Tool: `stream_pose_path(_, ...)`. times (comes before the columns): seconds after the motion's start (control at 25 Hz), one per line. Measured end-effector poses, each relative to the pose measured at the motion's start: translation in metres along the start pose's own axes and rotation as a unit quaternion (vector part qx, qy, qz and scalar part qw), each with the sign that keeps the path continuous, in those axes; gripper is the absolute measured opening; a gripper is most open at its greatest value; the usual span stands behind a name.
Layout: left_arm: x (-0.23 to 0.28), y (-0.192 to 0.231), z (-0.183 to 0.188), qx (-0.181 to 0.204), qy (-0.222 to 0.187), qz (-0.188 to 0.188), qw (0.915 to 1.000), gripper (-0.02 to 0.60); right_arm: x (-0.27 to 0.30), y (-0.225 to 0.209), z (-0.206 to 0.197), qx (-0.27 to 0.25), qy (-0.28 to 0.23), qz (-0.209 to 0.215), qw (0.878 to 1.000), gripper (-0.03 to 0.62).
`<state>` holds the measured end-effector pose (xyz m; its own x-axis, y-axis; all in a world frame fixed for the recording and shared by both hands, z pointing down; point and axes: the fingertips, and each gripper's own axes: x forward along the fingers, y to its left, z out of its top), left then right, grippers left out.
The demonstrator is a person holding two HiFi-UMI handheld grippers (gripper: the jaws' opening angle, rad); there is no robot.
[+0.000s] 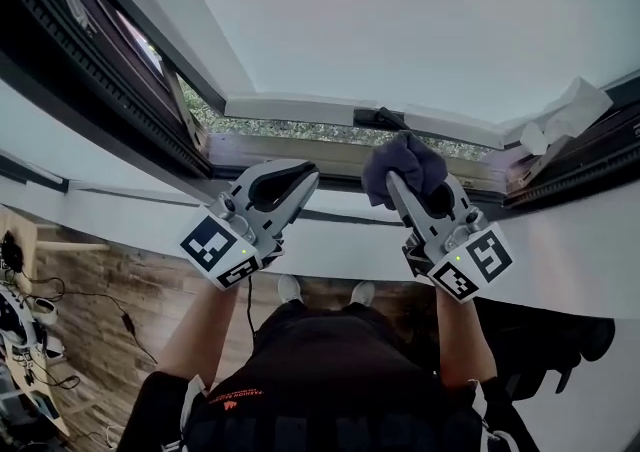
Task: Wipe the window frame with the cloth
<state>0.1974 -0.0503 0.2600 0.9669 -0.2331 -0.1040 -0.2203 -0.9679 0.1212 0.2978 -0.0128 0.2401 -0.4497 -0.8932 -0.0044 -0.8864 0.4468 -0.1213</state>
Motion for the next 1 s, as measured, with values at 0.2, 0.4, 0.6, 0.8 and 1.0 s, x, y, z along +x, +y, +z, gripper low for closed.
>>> stream_pose_path(0.2, -0.014, 0.014, 0.025, 0.033, -0.015, 0.028, 0.999, 0.037, 0.02, 0.017, 0.021, -0.031, -0.016, 0.02, 0.999, 0.084)
stream_pose_path(0.4, -0.039, 0.039, 0.048, 0.072, -0.029, 0.064, 0.9949, 0.037, 0.057, 0.037, 0.031, -0.041, -0.028, 0.058, 0.997, 0.084)
stream_pose_path(0.6, -0.069, 0.054, 0.069, 0.088, -0.043, 0.082, 0.9919, 0.037, 0.087, 0.061, 0.041, -0.049, -0.035, 0.08, 0.995, 0.084)
stream_pose_path(0.8, -0.107, 0.093, 0.101, 0.096, -0.065, 0.105, 0.9877, 0.037, 0.15, 0.093, 0.064, -0.065, -0.043, 0.109, 0.991, 0.084)
stream_pose_path(1.0, -0.155, 0.108, 0.166, 0.111, -0.1, 0.122, 0.9811, 0.037, 0.195, 0.154, 0.123, -0.099, -0.055, 0.147, 0.983, 0.083)
